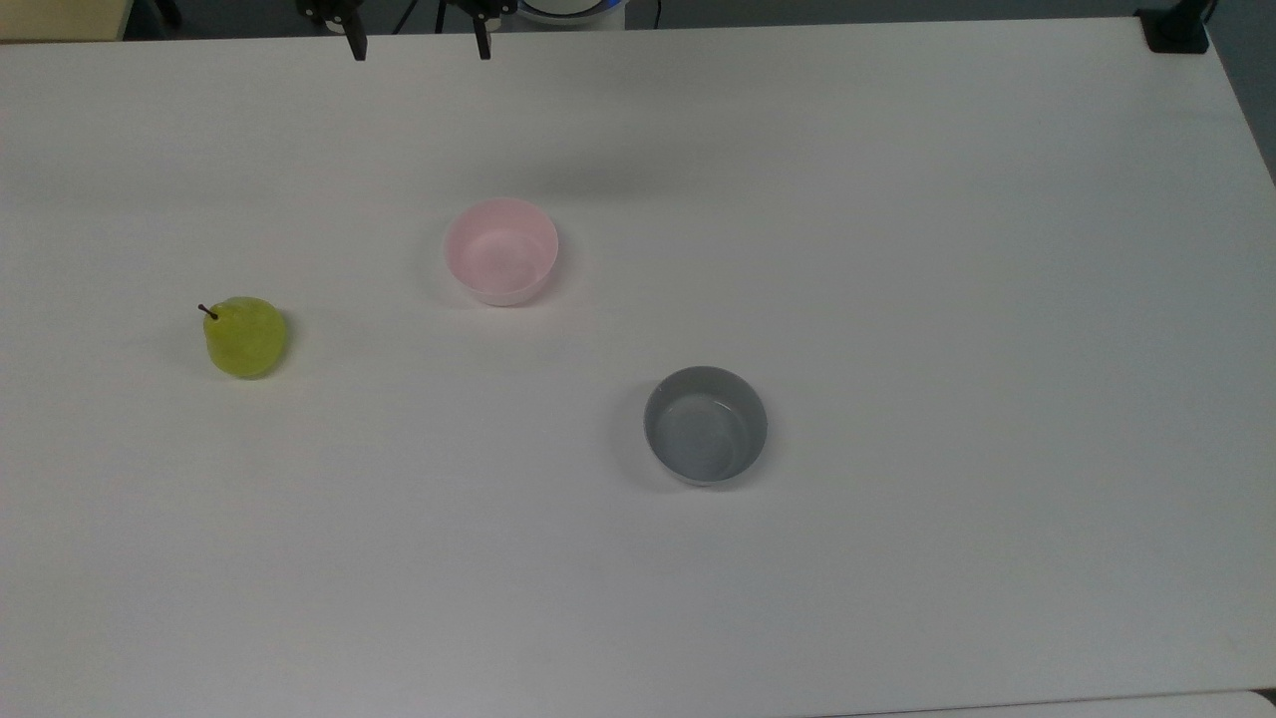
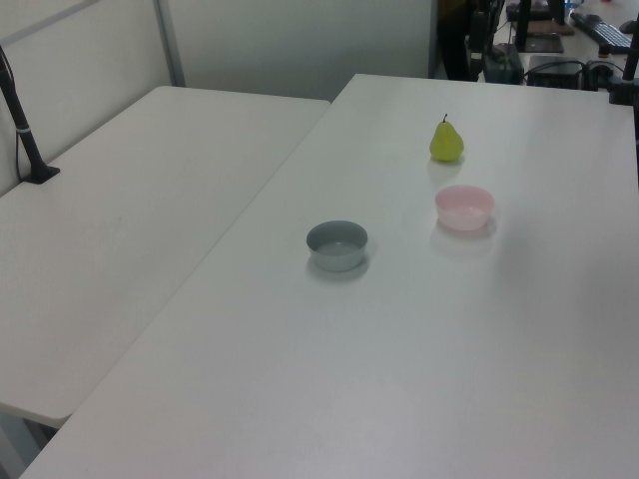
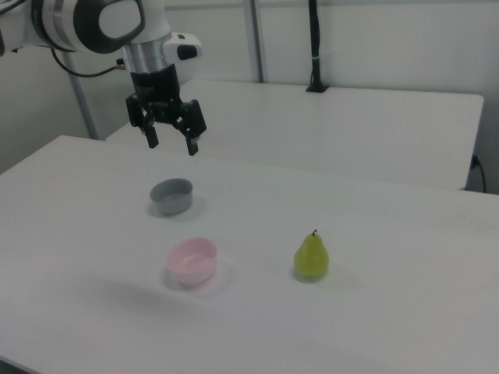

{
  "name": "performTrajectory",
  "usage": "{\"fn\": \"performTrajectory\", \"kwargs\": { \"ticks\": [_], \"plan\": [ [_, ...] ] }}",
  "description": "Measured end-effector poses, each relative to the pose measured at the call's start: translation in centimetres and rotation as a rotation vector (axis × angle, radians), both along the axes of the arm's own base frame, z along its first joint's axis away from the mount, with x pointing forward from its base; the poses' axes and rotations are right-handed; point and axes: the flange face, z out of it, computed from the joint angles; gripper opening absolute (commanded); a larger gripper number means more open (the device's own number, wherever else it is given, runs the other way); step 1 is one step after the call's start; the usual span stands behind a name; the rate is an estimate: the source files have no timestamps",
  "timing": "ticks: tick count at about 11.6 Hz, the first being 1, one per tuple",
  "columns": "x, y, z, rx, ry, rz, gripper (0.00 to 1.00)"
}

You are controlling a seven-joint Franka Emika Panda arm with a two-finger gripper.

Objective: Place the pear in the bowl

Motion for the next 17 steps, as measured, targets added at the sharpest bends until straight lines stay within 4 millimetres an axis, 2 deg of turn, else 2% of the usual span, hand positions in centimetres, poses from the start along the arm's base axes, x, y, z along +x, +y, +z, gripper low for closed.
{"fn": "performTrajectory", "kwargs": {
  "ticks": [11,15,17],
  "plan": [
    [0.0,-0.5,0.0,0.000,-0.001,-0.006,1.00],
    [-0.2,-2.3,0.1,-0.007,-0.001,0.150,1.00],
    [-0.5,-4.2,0.1,-0.014,-0.001,0.273,1.00]
  ]
}}
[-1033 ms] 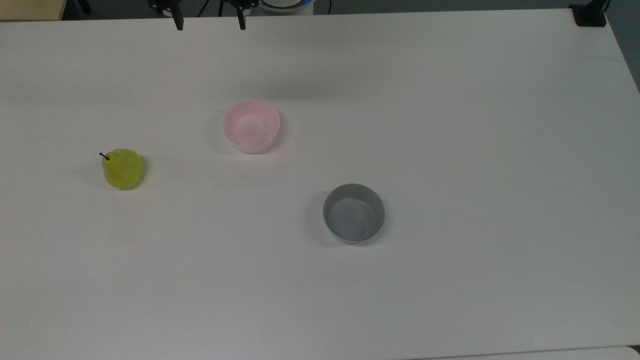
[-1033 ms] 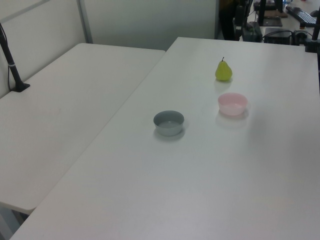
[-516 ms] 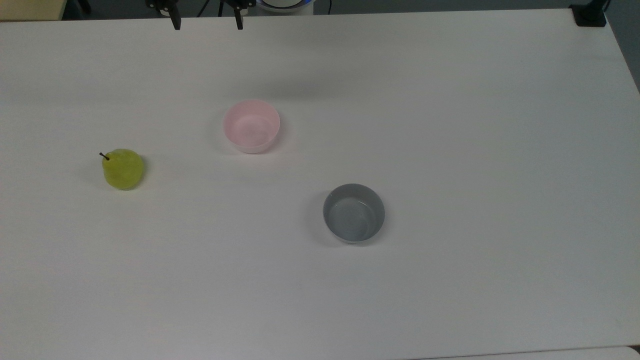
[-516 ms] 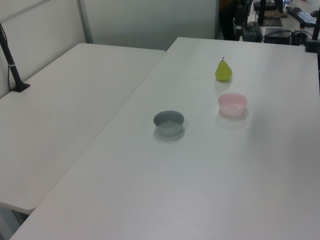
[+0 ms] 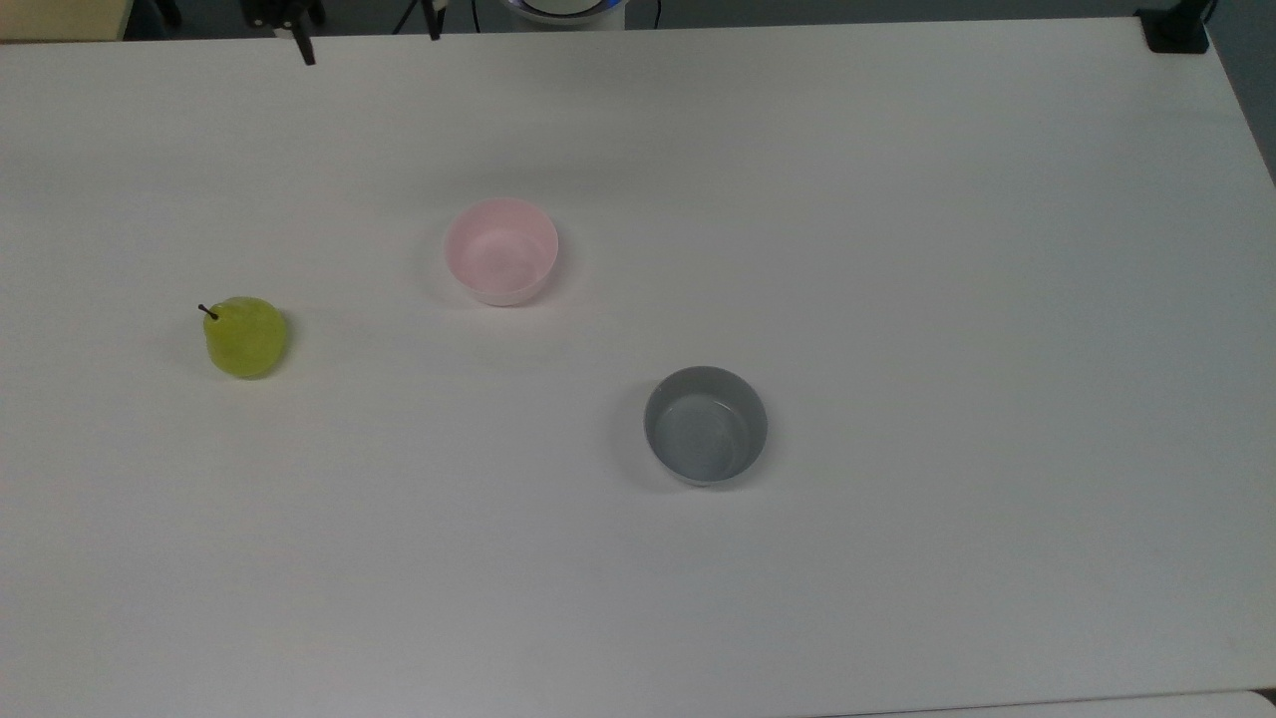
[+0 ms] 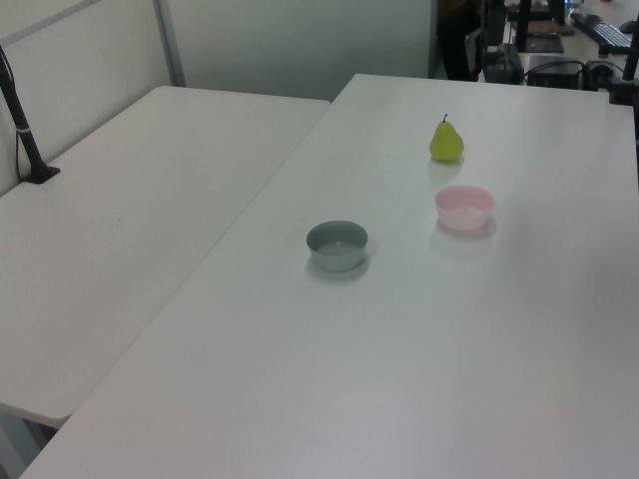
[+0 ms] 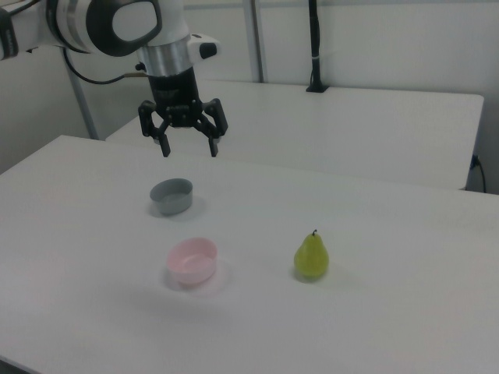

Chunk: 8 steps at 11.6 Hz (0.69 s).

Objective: Place the pear in the bowl
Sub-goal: 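Move the open gripper over the green pear and lower it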

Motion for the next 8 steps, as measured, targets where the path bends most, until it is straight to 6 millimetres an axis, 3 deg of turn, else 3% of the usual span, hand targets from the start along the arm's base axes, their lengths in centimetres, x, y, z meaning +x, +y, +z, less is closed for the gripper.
{"fn": "performTrajectory", "kwargs": {
  "ticks": [2,5,8],
  "plan": [
    [-0.6,-3.3,0.0,-0.025,0.006,0.082,1.00],
    [-1.2,-9.6,-0.4,-0.048,-0.040,0.025,1.00],
    [0.0,-14.6,-4.3,-0.066,-0.047,-0.048,1.00]
  ]
}}
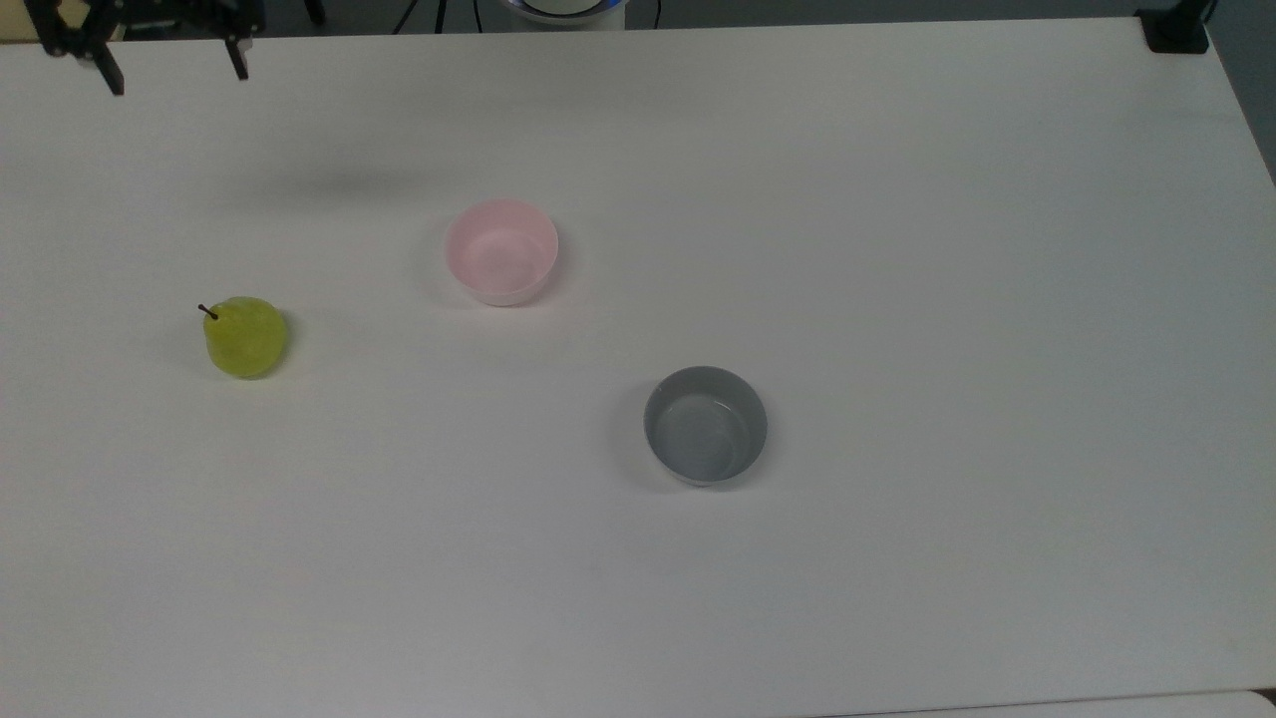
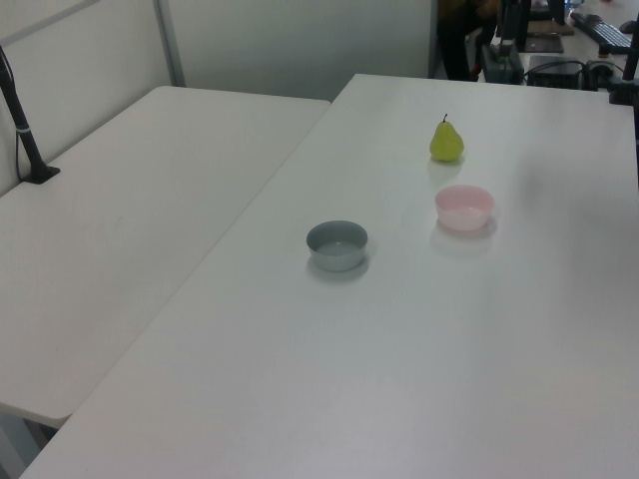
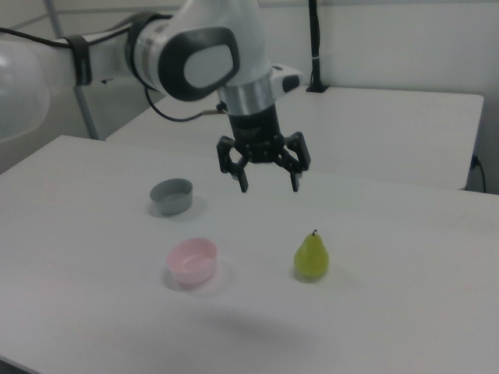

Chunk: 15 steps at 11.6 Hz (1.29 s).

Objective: Place the pear in the bowl
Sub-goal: 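Move the open gripper over the green pear and lower it, then close the gripper on the pear's upper body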

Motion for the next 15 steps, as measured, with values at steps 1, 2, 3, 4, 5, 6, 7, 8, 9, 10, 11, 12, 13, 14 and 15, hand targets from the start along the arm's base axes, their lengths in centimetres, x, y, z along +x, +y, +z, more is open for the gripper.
{"fn": "performTrajectory", "kwargs": {
  "ticks": [1,2,3,4,5,6,7,8,9,10,11,12,13,14,15],
  "plan": [
    [0.8,-0.6,-1.5,-0.004,0.002,-0.004,1.00],
    [1.8,-0.8,-3.0,-0.007,-0.006,-0.004,1.00],
    [2.6,-1.0,-4.3,-0.002,-0.019,-0.015,1.00],
    [3.5,-1.1,-5.6,0.008,-0.042,-0.044,1.00],
    [4.3,-1.3,-7.0,0.014,-0.055,-0.071,1.00],
    [5.0,-1.4,-8.5,0.014,-0.058,-0.098,1.00],
    [5.7,-1.5,-10.0,0.011,-0.063,-0.119,1.00],
    [6.4,-1.7,-11.5,0.006,-0.074,-0.135,1.00],
    [6.9,-1.8,-13.0,0.002,-0.077,-0.146,1.00],
    [7.4,-1.8,-14.5,-0.001,-0.079,-0.156,1.00],
    [7.7,-1.9,-15.9,-0.004,-0.081,-0.163,1.00],
    [8.0,-2.0,-17.1,-0.008,-0.088,-0.172,1.00],
    [8.2,-2.0,-17.9,-0.011,-0.093,-0.178,1.00],
    [8.4,-2.0,-18.6,-0.011,-0.091,-0.184,1.00],
    [8.6,-1.8,-19.1,-0.011,-0.089,-0.184,1.00]
  ]
}}
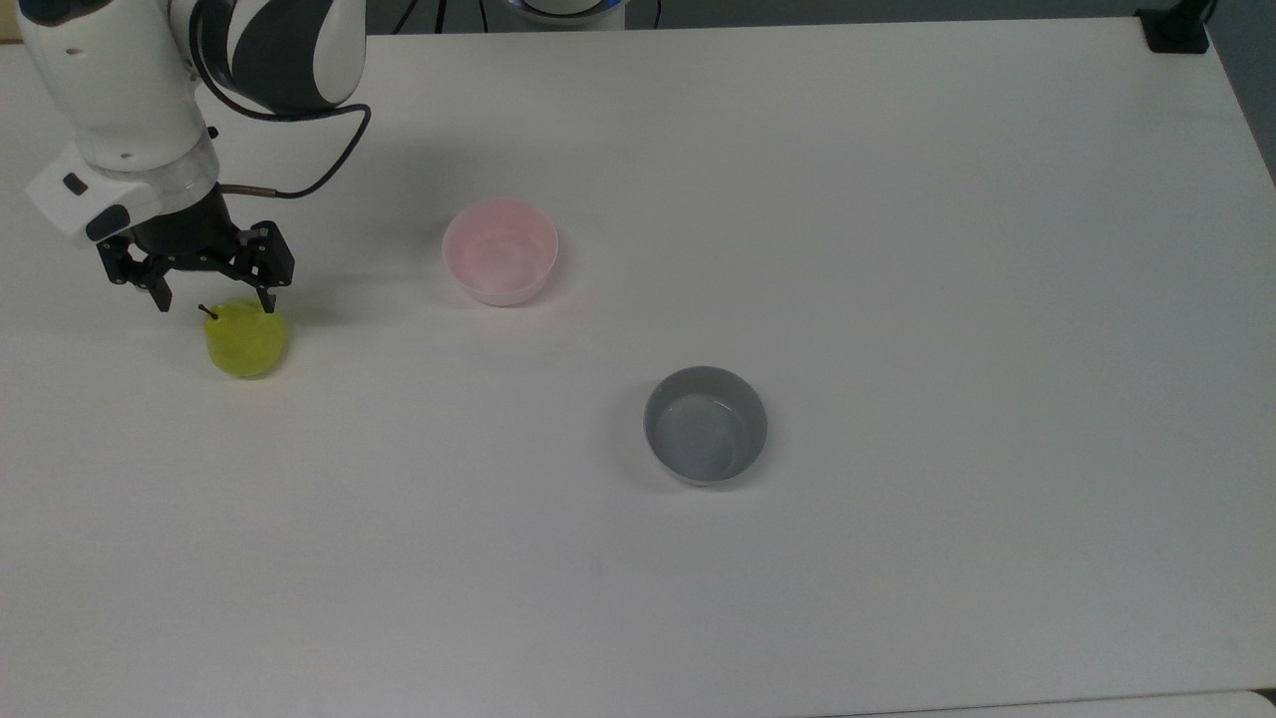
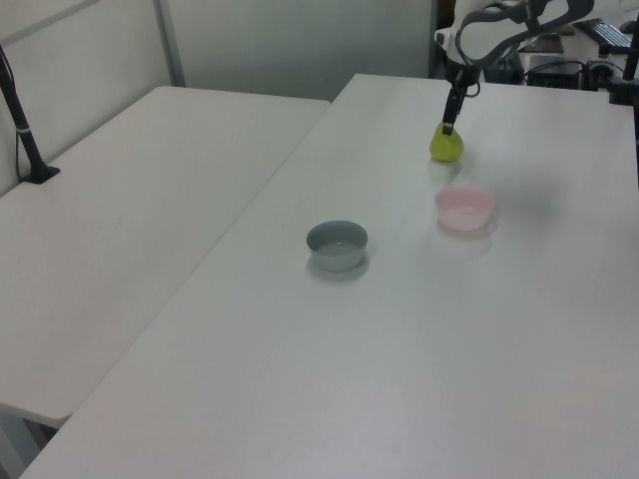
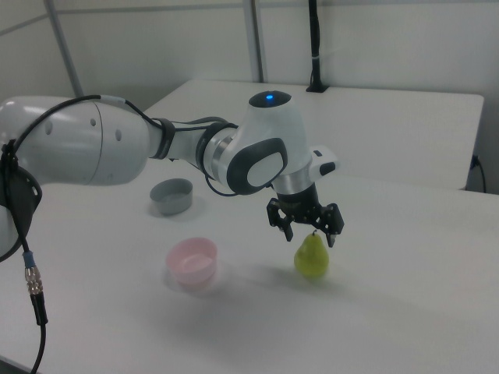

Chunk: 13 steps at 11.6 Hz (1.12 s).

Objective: Place the pear in the bowl
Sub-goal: 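Close the gripper on the pear's upper body, then lift the held pear up off the table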

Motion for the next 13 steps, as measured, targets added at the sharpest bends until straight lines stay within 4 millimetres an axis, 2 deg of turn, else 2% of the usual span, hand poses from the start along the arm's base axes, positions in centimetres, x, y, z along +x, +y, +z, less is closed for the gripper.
{"fn": "performTrajectory", "kwargs": {
  "ticks": [2,3,4,5,7,8,11,13],
  "plan": [
    [0.3,0.3,-0.9,-0.001,0.000,0.006,0.87],
    [0.5,0.4,-1.4,-0.006,-0.009,0.008,0.70],
    [0.6,0.4,-2.0,-0.009,-0.013,0.009,0.42],
    [0.6,0.4,-2.5,-0.010,-0.012,0.010,0.24],
    [0.6,0.5,-2.4,-0.011,-0.015,0.011,0.08],
    [0.6,0.5,-2.4,-0.011,-0.015,0.011,0.05],
    [0.7,0.5,-2.2,-0.011,-0.017,0.012,0.05],
    [0.4,0.7,-1.0,-0.003,-0.006,0.011,0.05]
  ]
}}
